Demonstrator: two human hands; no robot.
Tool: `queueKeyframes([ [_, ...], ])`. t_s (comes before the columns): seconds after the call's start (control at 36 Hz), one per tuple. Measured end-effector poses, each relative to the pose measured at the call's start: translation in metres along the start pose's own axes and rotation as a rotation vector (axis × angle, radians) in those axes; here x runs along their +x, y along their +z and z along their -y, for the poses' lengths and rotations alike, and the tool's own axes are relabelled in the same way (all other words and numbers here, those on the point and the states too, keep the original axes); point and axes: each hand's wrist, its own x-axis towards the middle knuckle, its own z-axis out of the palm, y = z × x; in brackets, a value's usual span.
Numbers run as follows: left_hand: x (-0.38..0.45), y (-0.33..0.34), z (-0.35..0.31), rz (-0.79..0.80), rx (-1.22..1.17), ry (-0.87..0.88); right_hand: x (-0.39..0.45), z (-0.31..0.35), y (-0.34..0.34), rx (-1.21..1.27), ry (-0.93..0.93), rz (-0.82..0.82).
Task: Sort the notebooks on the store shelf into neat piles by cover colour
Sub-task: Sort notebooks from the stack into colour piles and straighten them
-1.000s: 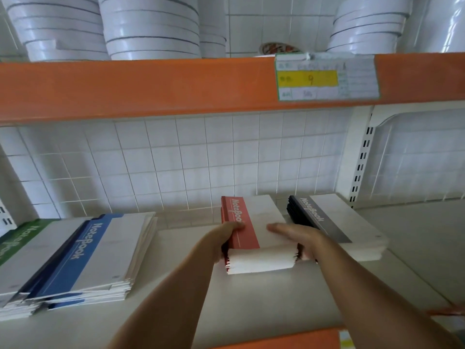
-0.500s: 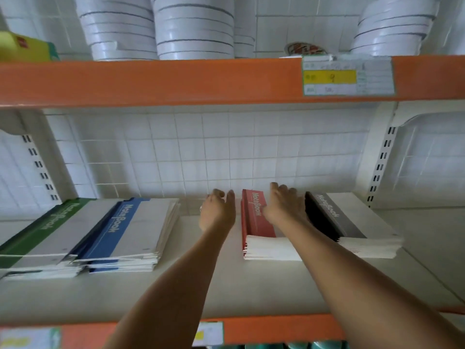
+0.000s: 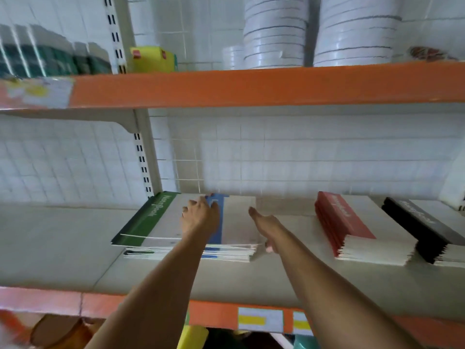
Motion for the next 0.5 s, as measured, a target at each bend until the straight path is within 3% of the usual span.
queueKeyframes([
  [0.11, 0.006, 0.004, 0.016, 0.111, 0.106, 0.053, -0.001, 0.004, 0.016, 0.136, 0.096, -0.029],
  [0.5, 0.002, 0.009, 0.028, 0.055, 0.198, 0.142, 0.008, 0.006, 0.023, 0.304, 0.305, -0.026],
])
